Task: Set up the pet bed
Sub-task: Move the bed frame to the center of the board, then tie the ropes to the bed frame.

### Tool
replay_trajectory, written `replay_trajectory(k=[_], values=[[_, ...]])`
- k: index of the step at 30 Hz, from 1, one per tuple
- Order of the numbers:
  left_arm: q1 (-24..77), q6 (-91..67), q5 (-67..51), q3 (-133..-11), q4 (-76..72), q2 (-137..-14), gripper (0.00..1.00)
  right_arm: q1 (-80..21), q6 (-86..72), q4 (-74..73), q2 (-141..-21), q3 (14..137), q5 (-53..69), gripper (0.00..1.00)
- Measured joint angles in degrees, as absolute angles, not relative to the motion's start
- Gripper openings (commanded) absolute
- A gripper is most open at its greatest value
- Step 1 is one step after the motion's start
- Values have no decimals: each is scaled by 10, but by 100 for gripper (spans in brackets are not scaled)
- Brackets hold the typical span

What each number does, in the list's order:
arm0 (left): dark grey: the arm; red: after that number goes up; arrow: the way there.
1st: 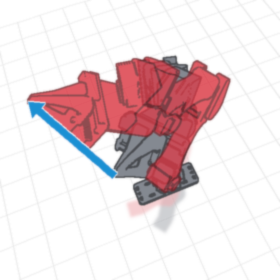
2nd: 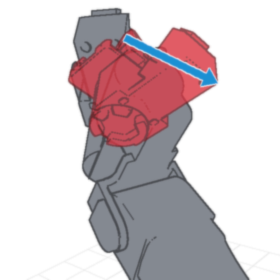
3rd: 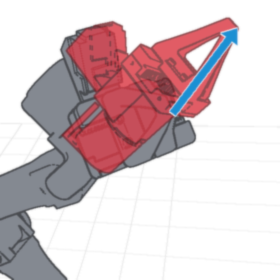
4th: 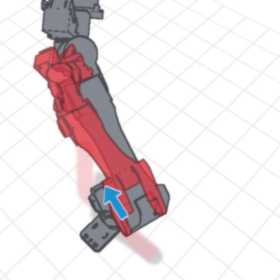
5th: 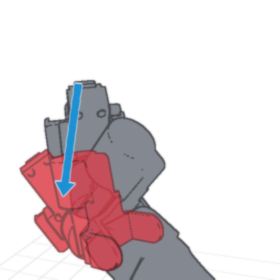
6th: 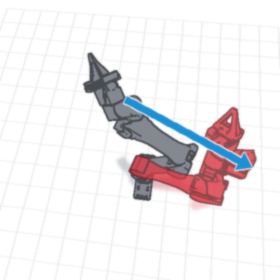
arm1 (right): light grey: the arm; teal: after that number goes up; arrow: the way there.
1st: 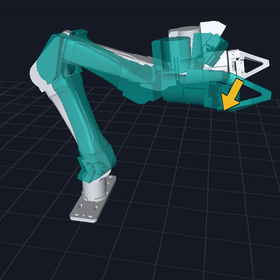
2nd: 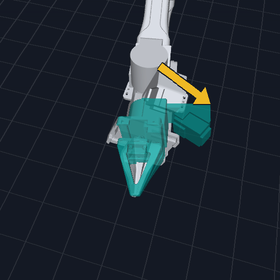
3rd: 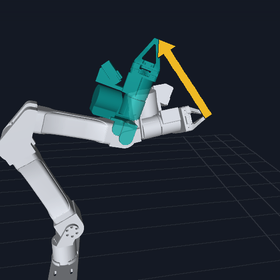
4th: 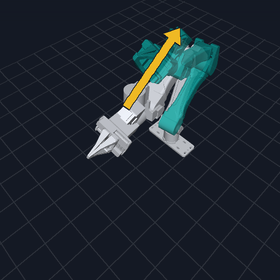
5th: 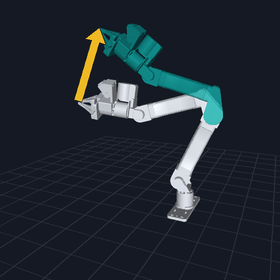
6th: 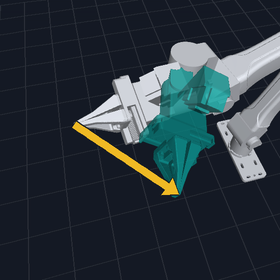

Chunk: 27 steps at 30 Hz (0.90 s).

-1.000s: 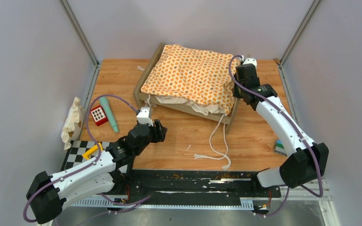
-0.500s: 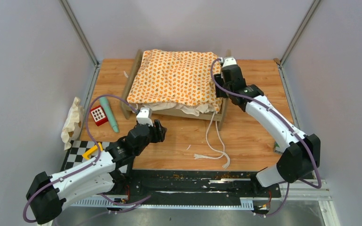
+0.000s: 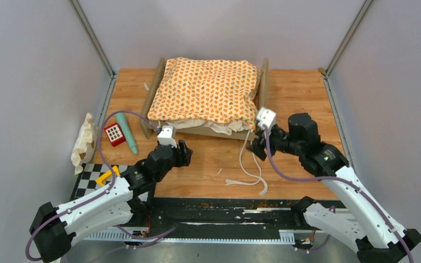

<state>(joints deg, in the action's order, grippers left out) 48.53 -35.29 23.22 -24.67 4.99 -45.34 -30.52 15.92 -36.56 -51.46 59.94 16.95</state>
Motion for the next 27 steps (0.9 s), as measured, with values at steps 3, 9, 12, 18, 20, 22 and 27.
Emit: replay_trajectory(k=[3,9,12,18,20,22,27], values=[[485,-351,228,-247,52,-453,65,-348,249,-389,-488,536,255,61],[484,-350,218,-243,55,-437,66,-425,368,-447,-533,471,323,61],[484,-350,216,-237,60,-416,66,-467,392,-437,-578,452,326,60],[483,-354,222,-227,88,-364,66,-484,418,-382,-675,434,319,57],[483,-355,226,-223,99,-348,66,-484,424,-366,-701,434,310,55],[483,-357,229,-220,108,-336,66,-484,428,-358,-728,435,297,55],[483,-359,231,-214,126,-322,66,-484,438,-360,-791,447,270,51]])
